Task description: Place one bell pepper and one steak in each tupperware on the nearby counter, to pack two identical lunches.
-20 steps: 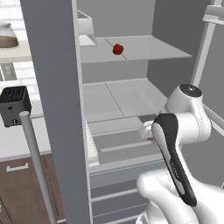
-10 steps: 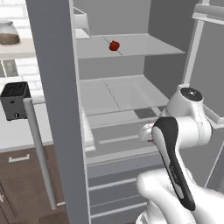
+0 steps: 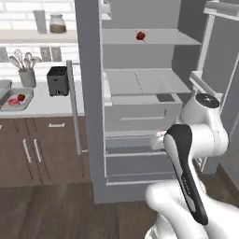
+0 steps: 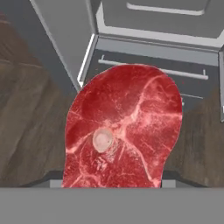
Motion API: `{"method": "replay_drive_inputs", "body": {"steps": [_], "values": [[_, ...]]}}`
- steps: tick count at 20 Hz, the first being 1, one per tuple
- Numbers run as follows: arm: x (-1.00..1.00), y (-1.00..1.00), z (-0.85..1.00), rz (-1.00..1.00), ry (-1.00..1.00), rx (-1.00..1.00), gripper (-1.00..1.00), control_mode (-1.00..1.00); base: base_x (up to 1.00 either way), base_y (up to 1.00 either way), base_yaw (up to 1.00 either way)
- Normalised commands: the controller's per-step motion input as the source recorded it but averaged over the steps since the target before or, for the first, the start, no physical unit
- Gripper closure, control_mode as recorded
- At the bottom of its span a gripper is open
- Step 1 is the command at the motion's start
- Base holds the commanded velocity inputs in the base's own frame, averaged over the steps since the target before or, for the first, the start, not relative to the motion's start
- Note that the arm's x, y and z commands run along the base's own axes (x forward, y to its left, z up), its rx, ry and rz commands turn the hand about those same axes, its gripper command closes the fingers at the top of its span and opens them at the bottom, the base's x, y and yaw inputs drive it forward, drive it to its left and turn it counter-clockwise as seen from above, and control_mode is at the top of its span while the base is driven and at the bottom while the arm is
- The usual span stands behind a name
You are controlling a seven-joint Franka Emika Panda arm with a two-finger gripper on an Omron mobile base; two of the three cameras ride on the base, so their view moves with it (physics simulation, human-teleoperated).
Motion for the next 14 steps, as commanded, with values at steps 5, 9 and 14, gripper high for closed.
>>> {"method": "replay_drive_inputs", "body": {"steps": [5, 9, 14], "values": [[0.0, 0.0, 0.0, 0.0, 0.0, 0.0, 1.0, 1.0, -0.14, 0.42, 0.95], [0.0, 0.0, 0.0, 0.0, 0.0, 0.0, 1.0, 1.0, 0.0, 0.39, 0.91], [0.0, 0.0, 0.0, 0.0, 0.0, 0.0, 1.0, 1.0, 0.25, 0.26, 0.8]]}}
